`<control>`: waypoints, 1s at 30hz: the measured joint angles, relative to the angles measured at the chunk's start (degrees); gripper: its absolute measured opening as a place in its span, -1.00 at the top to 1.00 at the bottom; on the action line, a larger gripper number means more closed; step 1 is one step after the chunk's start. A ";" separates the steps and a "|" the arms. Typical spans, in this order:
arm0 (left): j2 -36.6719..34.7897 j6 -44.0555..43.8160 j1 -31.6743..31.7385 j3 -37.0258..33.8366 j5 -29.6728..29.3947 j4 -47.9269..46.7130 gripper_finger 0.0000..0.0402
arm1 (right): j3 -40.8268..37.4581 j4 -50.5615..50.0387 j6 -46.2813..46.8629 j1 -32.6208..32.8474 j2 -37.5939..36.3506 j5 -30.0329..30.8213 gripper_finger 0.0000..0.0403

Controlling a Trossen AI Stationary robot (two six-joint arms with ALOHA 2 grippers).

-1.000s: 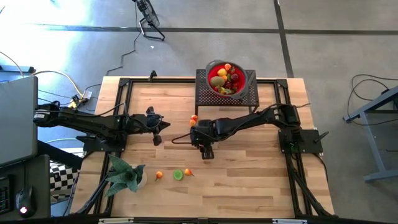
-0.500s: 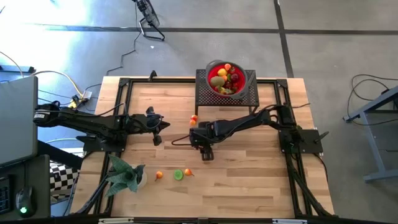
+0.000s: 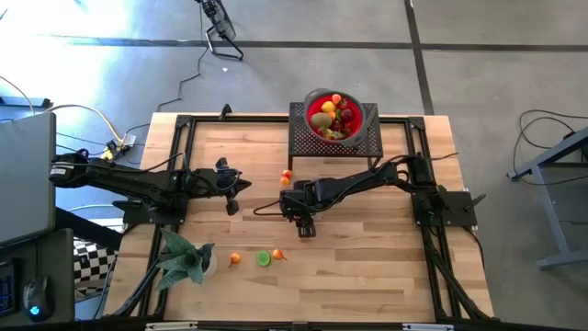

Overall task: Pick & Place Fruit
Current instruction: Put the pear into the strainer on the shelf

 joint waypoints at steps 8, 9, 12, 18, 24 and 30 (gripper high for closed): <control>0.00 -0.02 0.00 0.00 0.17 0.00 0.97 | 0.00 -0.02 0.01 -0.01 0.00 0.02 0.16; 0.00 0.00 0.02 0.00 0.17 0.00 0.97 | 0.00 -0.01 0.01 -0.01 0.00 0.00 0.19; 0.00 0.00 0.00 0.00 0.17 0.00 0.97 | 0.00 -0.03 0.01 0.00 0.00 0.00 0.28; 0.00 0.00 0.01 0.00 0.15 0.00 0.97 | 0.00 -0.03 0.01 -0.01 0.00 0.02 0.36; 0.00 0.00 0.02 0.00 0.15 0.00 0.97 | 0.00 -0.08 0.01 -0.01 0.00 0.02 0.32; 0.00 0.00 0.01 0.00 0.13 0.00 0.97 | 0.02 -0.61 0.01 0.00 -0.07 -0.16 0.39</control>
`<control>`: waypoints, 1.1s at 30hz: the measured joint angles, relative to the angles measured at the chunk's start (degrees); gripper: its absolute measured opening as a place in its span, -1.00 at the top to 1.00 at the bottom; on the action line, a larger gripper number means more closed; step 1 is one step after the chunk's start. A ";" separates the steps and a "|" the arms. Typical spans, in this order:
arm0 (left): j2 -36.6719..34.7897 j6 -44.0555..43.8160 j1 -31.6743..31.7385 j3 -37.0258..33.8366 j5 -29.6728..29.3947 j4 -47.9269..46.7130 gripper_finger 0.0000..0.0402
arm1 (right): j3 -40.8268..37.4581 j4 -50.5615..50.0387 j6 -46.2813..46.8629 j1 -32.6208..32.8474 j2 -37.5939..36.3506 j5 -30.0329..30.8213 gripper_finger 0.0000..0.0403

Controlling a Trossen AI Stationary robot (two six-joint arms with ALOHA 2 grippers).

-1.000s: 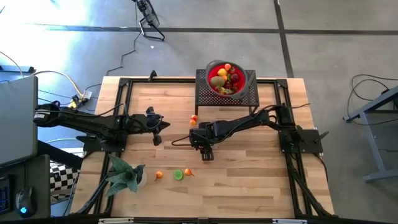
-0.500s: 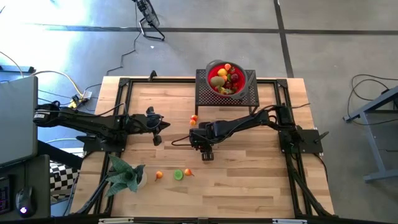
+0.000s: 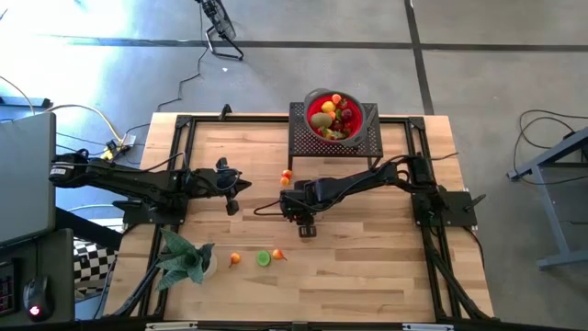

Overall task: Pick & Place Fruit
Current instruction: Put the pear into the strainer on the shelf

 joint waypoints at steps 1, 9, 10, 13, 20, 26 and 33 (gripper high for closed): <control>0.00 0.00 -0.01 0.00 0.00 0.00 0.97 | 0.00 -0.34 0.00 -0.01 -0.18 -0.14 0.39; 0.00 0.00 -0.01 0.00 0.00 0.04 0.97 | 0.00 -1.24 0.00 0.01 -4.52 0.06 0.39; 0.00 0.00 0.00 0.00 0.00 0.08 0.97 | 0.00 -1.28 -0.01 -0.01 -5.45 0.04 0.39; 0.00 0.00 0.01 -0.02 0.00 0.15 0.97 | 0.00 -1.45 -0.07 -0.14 -8.85 0.10 0.40; 0.00 -0.02 0.01 -0.02 -0.02 0.18 0.97 | 0.00 -1.85 -0.08 -1.76 -17.25 0.66 0.39; 0.00 -0.02 0.01 -0.02 -0.05 0.17 0.97 | 0.00 -2.11 -1.48 -3.42 -24.42 4.05 0.39; -0.01 -0.02 0.01 -0.02 -0.20 0.35 0.97 | 0.01 -3.72 -1.73 -5.47 -30.96 8.98 0.41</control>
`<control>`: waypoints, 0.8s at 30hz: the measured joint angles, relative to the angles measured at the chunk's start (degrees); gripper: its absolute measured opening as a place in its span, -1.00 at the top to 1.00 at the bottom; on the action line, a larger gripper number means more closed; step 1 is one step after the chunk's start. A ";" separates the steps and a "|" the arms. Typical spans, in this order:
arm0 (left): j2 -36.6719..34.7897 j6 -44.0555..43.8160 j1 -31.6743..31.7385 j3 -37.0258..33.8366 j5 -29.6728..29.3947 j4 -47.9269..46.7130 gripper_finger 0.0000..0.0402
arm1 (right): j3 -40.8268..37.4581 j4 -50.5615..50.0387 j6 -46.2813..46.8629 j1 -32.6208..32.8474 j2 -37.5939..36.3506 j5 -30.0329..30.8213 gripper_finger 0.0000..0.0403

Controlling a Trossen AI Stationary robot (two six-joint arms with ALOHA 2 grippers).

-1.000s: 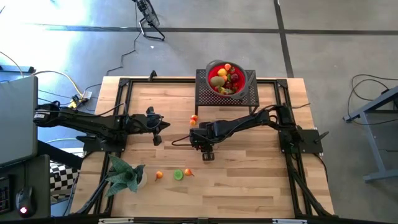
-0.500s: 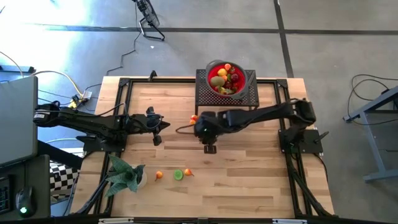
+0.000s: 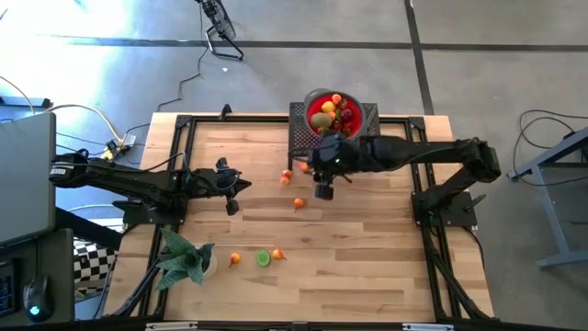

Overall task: Pick & Place Fruit
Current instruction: Put the pear into the strainer on the shelf

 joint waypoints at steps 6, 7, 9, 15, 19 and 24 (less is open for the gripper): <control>0.01 0.00 0.00 0.00 0.02 -0.08 0.97 | 0.01 -2.38 -1.35 -1.87 -4.27 4.90 0.39; 0.01 0.00 0.00 0.00 0.02 -0.10 0.97 | 0.01 -2.77 -1.37 -2.21 -4.65 5.21 0.39; 0.01 0.00 0.00 0.00 0.02 -0.16 0.97 | 0.01 -2.84 -1.89 -3.15 -5.43 5.38 0.41; 0.01 0.00 0.00 0.00 0.02 -0.16 0.97 | 0.01 -6.30 -2.86 -7.09 -6.43 8.90 0.40; 0.01 0.00 0.00 0.00 0.04 -0.15 0.97 | 0.01 -9.67 -2.86 -10.89 -6.28 8.99 0.40; 0.00 0.00 0.00 0.00 0.06 -0.15 0.97 | -0.01 -11.55 -2.86 -15.36 -5.91 8.96 0.41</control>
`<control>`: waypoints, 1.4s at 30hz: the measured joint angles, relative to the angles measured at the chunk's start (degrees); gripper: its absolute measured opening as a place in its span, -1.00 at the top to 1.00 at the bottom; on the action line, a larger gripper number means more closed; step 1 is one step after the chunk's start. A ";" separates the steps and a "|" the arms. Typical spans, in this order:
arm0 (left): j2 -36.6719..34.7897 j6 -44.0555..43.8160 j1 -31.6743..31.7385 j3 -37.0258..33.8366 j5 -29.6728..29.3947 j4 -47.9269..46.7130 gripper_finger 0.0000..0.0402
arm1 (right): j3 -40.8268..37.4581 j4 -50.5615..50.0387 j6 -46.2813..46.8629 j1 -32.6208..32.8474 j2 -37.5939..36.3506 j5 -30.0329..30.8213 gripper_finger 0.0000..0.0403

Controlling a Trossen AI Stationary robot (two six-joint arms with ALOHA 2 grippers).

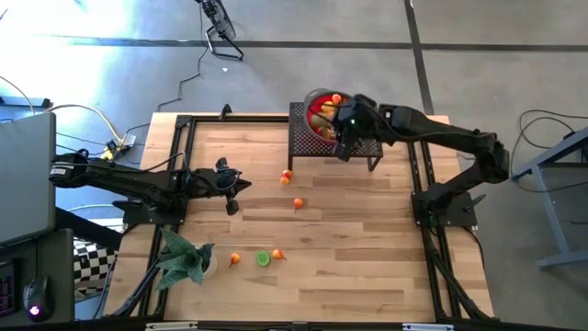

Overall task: Pick & Place Fruit
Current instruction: Put the pear into the strainer on the shelf

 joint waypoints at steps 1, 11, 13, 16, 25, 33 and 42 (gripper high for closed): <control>0.00 0.00 0.00 0.00 0.00 0.00 0.97 | 0.01 0.03 0.00 -0.83 0.02 -0.28 0.40; 0.01 0.00 0.00 0.00 0.11 0.00 0.97 | 0.02 0.15 0.00 -8.71 0.15 -5.95 0.41; 0.01 0.00 0.00 0.00 0.29 0.00 0.97 | 0.02 -0.02 0.00 -9.88 0.28 -6.15 0.40; 0.01 0.00 0.00 0.00 0.28 0.00 0.97 | 0.01 0.03 0.02 -11.23 0.55 -7.90 0.41; 0.01 0.00 0.00 0.00 0.21 0.00 0.97 | 0.02 0.18 -0.29 -12.59 3.74 -8.47 0.40; 0.01 0.00 0.00 0.02 0.16 0.01 0.97 | 0.00 0.17 -1.46 -13.05 4.94 -7.51 0.40; 0.00 0.00 0.00 0.08 -0.05 0.01 0.97 | 0.00 0.28 -1.47 -13.05 4.97 -9.51 0.34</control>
